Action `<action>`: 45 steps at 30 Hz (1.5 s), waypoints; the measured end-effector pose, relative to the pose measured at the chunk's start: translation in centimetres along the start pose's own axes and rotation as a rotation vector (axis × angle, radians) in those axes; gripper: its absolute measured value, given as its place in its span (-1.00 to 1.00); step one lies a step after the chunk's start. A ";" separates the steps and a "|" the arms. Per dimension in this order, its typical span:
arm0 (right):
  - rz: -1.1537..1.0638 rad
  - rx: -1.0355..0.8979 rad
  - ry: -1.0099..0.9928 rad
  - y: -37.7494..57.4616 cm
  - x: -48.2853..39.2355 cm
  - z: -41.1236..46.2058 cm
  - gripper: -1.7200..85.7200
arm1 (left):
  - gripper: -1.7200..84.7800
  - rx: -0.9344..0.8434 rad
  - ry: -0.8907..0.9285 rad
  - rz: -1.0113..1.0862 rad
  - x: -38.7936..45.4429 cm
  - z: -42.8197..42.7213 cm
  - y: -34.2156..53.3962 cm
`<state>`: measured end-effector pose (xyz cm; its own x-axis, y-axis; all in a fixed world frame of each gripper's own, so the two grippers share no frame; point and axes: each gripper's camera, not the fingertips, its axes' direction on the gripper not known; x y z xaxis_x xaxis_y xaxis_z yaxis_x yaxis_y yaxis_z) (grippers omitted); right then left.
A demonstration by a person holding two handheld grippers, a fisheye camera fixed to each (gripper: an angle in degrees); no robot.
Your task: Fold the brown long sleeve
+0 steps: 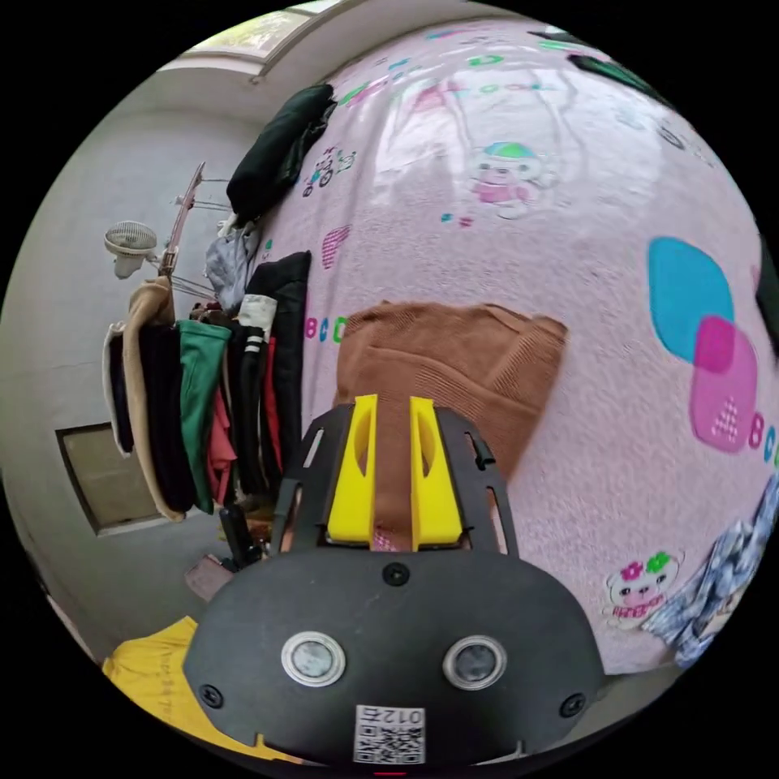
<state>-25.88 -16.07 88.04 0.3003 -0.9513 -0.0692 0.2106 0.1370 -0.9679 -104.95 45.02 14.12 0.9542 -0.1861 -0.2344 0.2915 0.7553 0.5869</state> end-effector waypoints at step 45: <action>0.348 0.026 -0.866 -1.7 40.9 21.1 -0.55 | -0.78 -0.072 0.374 -0.372 2.4 3.4 6.5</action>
<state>5.69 -49.35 92.00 0.9370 -0.3197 -0.1405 -0.0043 0.3919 -0.9200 -100.48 47.34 20.04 0.6936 -0.2228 -0.6851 0.5880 0.7244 0.3598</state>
